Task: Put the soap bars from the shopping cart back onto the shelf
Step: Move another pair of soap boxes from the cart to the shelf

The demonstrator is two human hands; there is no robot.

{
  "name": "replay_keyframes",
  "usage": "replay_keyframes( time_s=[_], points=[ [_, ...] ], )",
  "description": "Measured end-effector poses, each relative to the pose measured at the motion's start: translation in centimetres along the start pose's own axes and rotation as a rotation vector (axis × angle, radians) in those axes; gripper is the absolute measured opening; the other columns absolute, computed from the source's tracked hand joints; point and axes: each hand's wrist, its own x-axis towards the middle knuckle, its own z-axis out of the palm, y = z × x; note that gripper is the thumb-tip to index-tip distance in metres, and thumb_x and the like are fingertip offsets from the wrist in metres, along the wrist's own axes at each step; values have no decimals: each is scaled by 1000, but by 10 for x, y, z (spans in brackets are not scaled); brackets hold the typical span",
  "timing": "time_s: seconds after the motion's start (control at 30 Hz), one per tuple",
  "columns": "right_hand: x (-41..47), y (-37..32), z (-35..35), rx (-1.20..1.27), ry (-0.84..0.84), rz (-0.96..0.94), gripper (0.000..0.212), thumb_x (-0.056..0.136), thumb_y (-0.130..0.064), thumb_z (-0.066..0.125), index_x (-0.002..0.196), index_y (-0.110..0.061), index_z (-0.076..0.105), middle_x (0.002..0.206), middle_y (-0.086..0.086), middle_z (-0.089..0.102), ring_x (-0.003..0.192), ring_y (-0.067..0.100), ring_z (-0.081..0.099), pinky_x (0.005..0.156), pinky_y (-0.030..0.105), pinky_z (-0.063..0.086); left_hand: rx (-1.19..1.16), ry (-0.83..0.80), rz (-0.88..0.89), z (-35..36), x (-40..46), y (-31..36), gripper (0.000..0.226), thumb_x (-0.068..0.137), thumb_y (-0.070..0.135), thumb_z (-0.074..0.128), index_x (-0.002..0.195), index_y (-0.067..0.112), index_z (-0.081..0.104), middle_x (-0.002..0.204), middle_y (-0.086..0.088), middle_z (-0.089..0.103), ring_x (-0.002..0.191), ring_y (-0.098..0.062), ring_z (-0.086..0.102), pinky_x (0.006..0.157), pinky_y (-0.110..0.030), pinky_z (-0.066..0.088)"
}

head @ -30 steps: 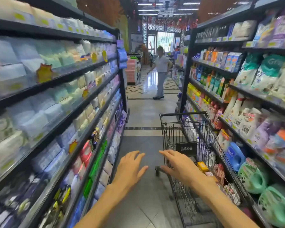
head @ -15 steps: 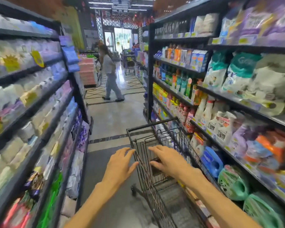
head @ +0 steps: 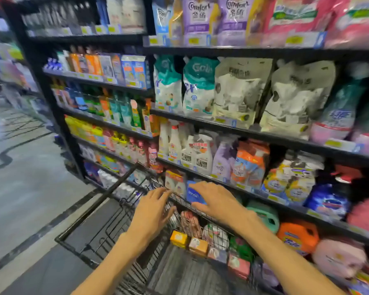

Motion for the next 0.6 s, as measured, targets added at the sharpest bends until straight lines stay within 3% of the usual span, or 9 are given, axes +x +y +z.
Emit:
replay_keyframes(
  time_s=[0.23, 0.43, 0.6],
  points=[
    [-22, 68, 4, -14, -6, 320, 65, 94, -46, 57, 150, -27, 32, 150, -3, 43, 132, 20, 46, 101, 39, 45, -123, -90, 255, 59, 93, 31, 52, 96, 50, 48, 137, 19, 50, 135, -7, 53, 118, -31, 53, 92, -46, 50],
    [-43, 130, 21, 25, -11, 506, 63, 96, -46, 54, 151, -26, 31, 152, -2, 41, 134, 22, 44, 105, 41, 41, -174, -192, 386, 116, 146, 76, 55, 97, 52, 46, 144, 25, 40, 143, -2, 45, 125, -27, 47, 95, -43, 48],
    [-49, 171, 68, 76, -37, 587, 60, 94, -45, 56, 148, -26, 38, 143, -1, 49, 127, 23, 49, 101, 39, 44, -206, -271, 436, 175, 164, 86, 50, 94, 48, 53, 137, 23, 49, 134, -1, 52, 117, -27, 53, 89, -42, 50]
  ],
)
